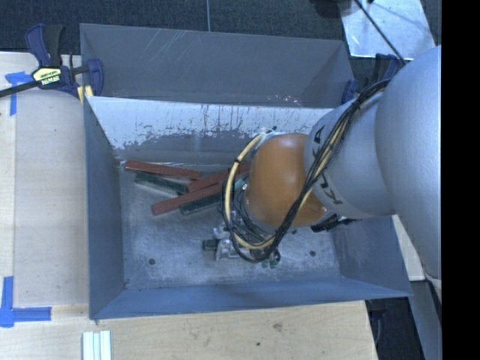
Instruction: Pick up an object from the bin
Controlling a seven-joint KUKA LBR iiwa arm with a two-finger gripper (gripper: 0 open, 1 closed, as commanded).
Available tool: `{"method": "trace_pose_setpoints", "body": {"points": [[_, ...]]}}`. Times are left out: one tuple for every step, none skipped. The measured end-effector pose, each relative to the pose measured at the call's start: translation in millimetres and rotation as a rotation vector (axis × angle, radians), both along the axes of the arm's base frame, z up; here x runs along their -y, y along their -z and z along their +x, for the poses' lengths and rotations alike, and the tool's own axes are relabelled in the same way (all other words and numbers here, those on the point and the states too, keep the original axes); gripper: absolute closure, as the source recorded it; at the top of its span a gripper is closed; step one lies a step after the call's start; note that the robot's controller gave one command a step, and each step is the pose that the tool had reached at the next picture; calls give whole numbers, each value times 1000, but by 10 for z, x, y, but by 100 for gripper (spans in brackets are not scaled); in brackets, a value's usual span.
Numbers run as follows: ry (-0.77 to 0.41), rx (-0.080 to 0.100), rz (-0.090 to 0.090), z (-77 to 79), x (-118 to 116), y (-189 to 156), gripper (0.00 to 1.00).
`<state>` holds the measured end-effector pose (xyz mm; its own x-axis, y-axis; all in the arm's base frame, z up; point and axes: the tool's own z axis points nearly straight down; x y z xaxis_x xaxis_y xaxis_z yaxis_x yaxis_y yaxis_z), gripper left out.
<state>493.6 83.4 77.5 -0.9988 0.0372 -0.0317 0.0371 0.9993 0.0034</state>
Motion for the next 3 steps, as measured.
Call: {"method": "trace_pose_setpoints", "body": {"points": [[0, -6, -1, -11, 2, -28, 100], [-1, -32, -3, -46, 5, -186, 100], [-1, -26, -2, -15, 2, -329, 100]]}}
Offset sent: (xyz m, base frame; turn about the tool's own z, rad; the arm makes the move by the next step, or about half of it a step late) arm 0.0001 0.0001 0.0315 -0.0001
